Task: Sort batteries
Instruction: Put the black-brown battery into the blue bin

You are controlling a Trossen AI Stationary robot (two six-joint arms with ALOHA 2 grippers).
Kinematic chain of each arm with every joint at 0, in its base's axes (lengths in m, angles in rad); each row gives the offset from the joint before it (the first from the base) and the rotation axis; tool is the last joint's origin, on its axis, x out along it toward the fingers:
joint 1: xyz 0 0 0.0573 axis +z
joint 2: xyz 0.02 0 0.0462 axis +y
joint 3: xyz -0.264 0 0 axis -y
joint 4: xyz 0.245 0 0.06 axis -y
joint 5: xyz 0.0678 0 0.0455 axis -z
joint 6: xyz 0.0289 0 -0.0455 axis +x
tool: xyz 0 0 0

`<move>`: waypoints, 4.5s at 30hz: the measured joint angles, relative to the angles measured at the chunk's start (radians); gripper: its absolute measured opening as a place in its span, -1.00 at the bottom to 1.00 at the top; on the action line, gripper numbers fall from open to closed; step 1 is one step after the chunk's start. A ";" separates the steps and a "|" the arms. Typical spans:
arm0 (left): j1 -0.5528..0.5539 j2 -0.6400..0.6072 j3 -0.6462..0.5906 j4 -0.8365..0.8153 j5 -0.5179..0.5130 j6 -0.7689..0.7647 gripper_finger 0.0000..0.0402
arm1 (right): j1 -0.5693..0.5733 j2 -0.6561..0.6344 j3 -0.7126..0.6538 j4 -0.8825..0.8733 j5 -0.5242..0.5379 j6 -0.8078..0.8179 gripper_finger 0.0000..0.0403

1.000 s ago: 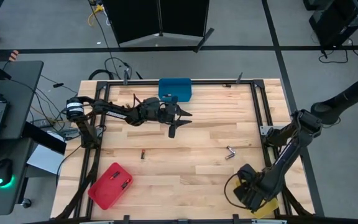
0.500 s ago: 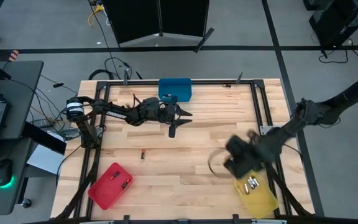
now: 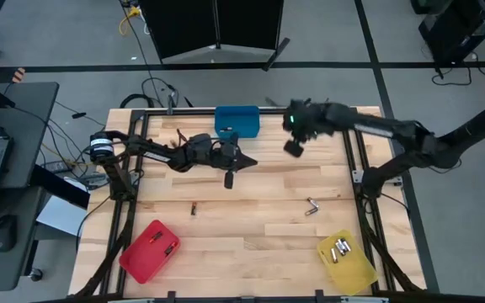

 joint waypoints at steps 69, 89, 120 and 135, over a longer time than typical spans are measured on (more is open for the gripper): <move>-0.002 0.000 -0.151 0.180 -0.110 -0.040 -0.93 | -0.486 0.698 0.359 -0.042 0.171 -0.298 -0.96; -0.002 0.000 -0.150 0.183 -0.110 -0.040 -0.93 | -0.472 0.692 0.341 -0.080 0.086 -0.392 -0.96; -0.002 0.001 -0.150 0.177 -0.110 -0.040 -0.93 | -0.468 0.650 0.269 -0.016 0.003 -0.451 -0.30; -0.002 0.001 -0.150 0.177 -0.104 -0.040 -0.93 | -0.468 0.650 0.269 -0.016 0.012 -0.443 -0.44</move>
